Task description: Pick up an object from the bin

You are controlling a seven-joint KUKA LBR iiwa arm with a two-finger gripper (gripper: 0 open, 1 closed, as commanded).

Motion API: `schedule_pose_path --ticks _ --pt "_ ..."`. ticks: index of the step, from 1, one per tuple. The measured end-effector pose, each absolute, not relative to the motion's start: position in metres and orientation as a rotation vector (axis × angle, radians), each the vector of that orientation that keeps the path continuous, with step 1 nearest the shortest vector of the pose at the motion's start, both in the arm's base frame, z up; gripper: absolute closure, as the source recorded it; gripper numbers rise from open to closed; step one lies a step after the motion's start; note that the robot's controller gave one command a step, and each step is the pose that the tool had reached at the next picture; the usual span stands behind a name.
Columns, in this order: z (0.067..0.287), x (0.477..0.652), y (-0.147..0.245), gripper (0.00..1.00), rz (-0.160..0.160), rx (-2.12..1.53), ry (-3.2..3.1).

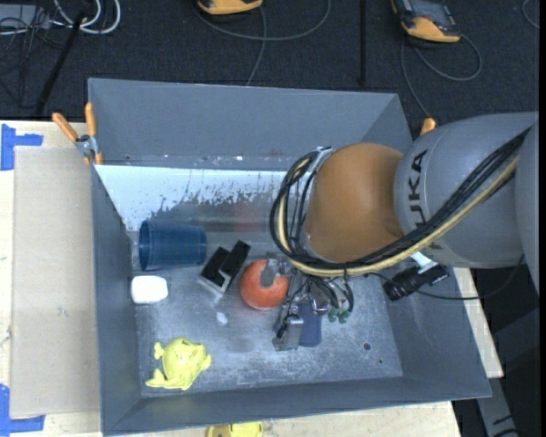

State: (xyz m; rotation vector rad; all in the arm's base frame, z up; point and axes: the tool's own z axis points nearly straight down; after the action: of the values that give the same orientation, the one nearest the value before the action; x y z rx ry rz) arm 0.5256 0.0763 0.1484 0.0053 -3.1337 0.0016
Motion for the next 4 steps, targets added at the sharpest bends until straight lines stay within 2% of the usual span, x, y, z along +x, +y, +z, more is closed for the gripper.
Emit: schedule_pose_path --ticks 1,2,3,4 --pt "0.153 0.527 0.076 0.00 0.000 0.003 -3.140" --pt "0.118 0.569 0.069 0.00 -0.005 -0.076 -3.152" --pt "0.071 0.605 0.052 1.00 -0.001 -0.193 -3.143" --pt "0.071 0.605 0.052 1.00 -0.002 -0.194 -3.143"
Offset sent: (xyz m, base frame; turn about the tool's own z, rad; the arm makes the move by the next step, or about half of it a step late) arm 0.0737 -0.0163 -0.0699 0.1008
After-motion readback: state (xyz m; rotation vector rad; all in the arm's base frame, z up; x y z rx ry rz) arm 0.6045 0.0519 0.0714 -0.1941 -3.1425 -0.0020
